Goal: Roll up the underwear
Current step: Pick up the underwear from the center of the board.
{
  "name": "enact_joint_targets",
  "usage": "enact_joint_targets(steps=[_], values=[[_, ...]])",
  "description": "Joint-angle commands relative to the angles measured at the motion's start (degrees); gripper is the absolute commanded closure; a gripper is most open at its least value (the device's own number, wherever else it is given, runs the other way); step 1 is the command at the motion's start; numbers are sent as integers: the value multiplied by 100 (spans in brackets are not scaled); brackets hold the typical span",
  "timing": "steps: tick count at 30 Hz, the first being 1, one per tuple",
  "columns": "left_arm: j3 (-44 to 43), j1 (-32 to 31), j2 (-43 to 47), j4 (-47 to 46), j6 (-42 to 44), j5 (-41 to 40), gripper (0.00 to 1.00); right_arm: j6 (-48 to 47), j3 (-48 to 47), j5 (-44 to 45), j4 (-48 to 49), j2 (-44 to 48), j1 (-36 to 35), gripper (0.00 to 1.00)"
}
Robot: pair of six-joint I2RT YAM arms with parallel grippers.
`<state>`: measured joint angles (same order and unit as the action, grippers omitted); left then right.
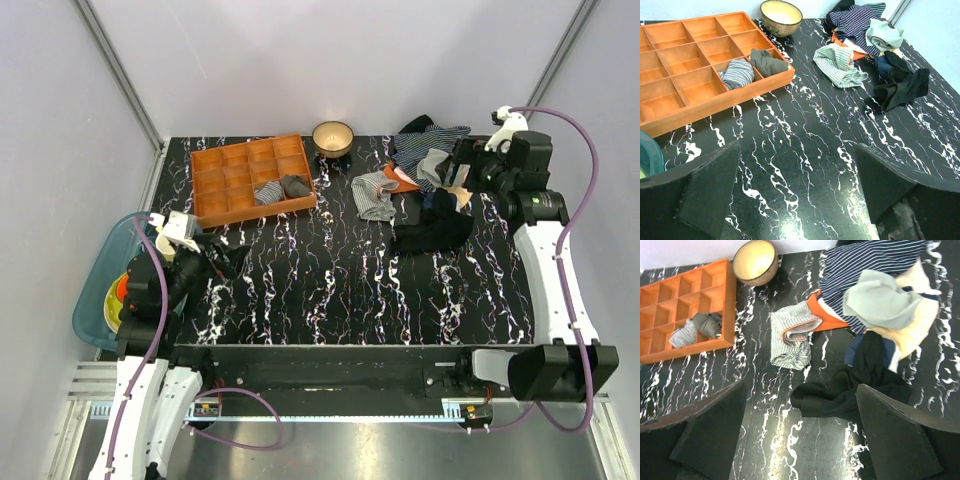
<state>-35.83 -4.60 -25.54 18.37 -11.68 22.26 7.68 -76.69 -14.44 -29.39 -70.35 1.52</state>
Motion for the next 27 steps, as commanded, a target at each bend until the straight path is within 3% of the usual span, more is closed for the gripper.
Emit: enact_joint_targets(steps=[1,4,7,13,20,24,27], values=[[-99,29,75,-342,-106,138,1,-582,-382,-1190,240,-365,15,0],[-55,21,67,-404,-211,191,1,-1785,-531,-2552,-82,-681,6,0],[-38,29,40,-396,-255,112,1,-2358,-907,-2977,-460,-1226,-46,0],[-55,29,-118,-291,-220,-116,1,-3264,-1848,-1353,-1077,-2482,-1019,1],[-82,29,-241,-202,-168,-319,1,-3273,-3404,-44,-1684,-4580,-1426,24],[-73,38,-285,-229,-150,-293,1,-3326,-3958,99,-1816,-5286,-1540,32],[-73,47,-329,-229,-159,-284,1,-3335,-4389,160,-1922,-5752,-1637,32]])
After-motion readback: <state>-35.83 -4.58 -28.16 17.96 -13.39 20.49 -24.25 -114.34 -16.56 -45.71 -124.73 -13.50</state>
